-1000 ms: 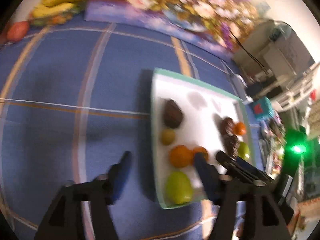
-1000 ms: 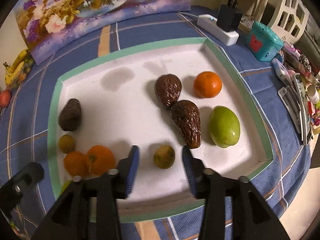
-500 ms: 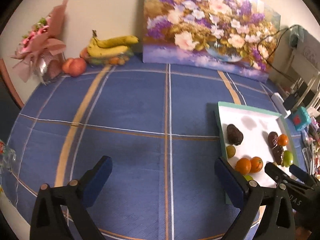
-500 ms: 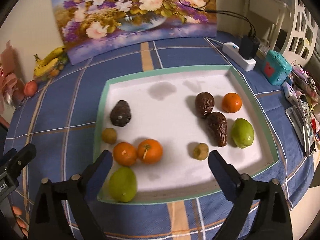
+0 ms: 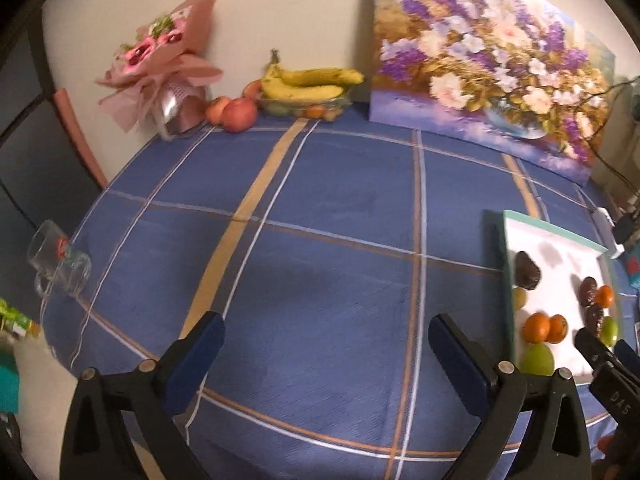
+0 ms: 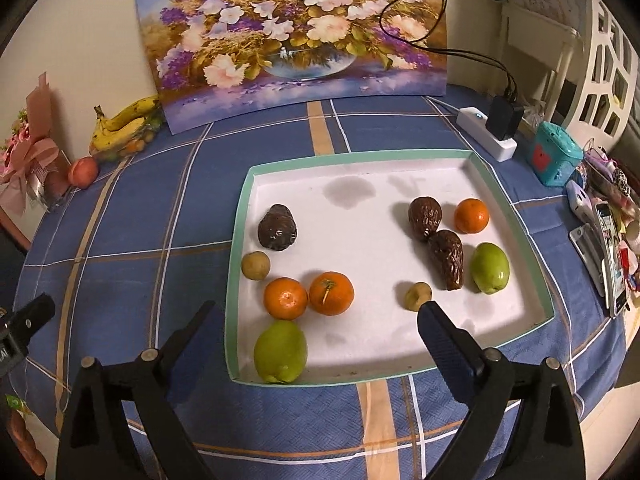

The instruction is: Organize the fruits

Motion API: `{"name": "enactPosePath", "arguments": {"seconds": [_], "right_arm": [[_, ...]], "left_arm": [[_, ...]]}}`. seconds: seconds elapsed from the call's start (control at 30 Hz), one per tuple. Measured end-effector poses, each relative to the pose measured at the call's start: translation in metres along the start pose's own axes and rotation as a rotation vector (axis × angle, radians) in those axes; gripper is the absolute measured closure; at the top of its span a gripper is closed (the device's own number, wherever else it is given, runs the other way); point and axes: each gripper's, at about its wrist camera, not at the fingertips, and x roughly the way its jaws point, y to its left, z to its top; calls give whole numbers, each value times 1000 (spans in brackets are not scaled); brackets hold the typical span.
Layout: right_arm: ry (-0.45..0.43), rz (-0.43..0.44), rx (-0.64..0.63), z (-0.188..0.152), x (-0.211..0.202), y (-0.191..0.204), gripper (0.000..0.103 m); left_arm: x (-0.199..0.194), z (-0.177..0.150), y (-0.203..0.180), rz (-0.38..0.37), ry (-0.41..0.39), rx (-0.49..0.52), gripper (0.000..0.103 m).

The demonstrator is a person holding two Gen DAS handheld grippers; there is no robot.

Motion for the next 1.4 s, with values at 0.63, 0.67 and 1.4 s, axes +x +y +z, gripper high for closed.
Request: {"name": "enactPosePath", "arguments": {"seconds": [0.63, 0.67, 1.4], "right_arm": [[27, 5, -39, 0, 8, 9, 6], [28, 5, -37, 0, 8, 8, 6], [48, -4, -40, -2, 13, 7, 6]], "left_arm": [[29, -7, -11, -10, 158, 63, 0], [29, -7, -11, -11, 160, 65, 0], [33, -8, -11, -20, 166, 71, 0]]}}
